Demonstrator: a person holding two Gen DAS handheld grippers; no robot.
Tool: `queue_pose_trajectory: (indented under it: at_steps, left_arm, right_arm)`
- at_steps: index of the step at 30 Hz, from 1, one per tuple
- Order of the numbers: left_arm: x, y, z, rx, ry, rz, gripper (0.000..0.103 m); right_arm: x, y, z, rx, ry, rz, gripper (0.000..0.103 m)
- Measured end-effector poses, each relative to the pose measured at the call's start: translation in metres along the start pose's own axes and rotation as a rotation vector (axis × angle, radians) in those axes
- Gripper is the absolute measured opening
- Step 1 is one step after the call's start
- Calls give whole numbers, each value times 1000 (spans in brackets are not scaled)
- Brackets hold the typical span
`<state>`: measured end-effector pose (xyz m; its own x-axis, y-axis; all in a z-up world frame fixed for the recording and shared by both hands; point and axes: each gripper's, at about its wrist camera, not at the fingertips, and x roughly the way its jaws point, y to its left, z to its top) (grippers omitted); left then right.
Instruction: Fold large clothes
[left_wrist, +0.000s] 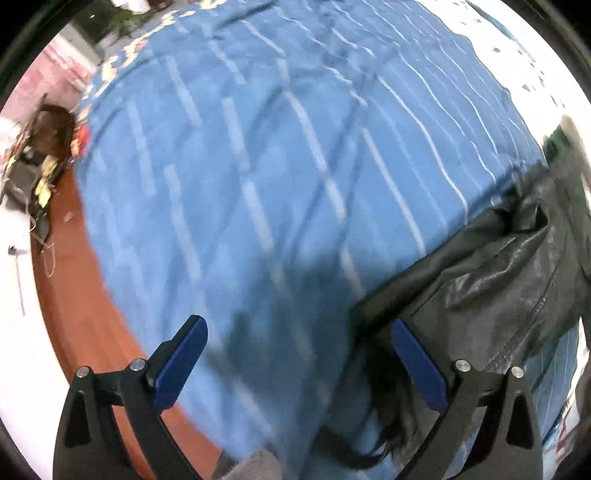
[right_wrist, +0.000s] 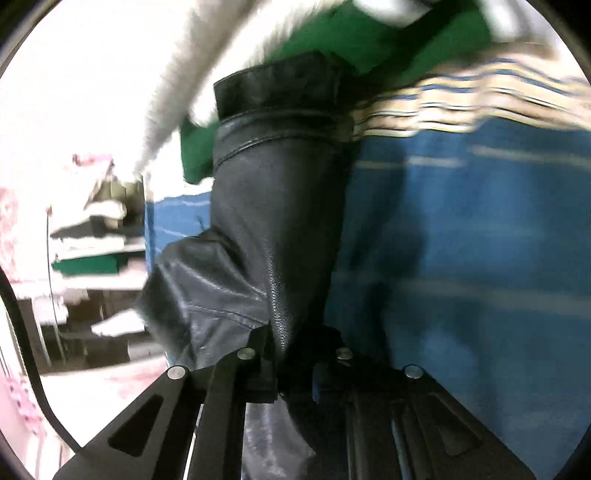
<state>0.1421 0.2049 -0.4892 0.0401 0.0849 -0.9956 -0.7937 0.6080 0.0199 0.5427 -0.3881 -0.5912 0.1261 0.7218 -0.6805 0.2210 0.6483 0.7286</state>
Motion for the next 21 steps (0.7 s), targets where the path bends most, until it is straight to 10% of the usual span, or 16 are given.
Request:
queue_pose_trajectory:
  at_steps: [9,18,19,21]
  left_arm:
    - [0,-22,-1,140,21,-102,102]
    - [30,-116,8,320,46,-237,97]
    - [34,-127,7,366,20,-210,90]
    - [35,-139,3,430,7,-182,18]
  right_arm:
    - [-161,-93,-167,353,-203,-188,11]
    - [-178,-191,-279,620,-57,-271,47]
    - [-182,-187,-278,599,-56,-283,47]
    - [-192,-177,-278,528,-70,-329,47]
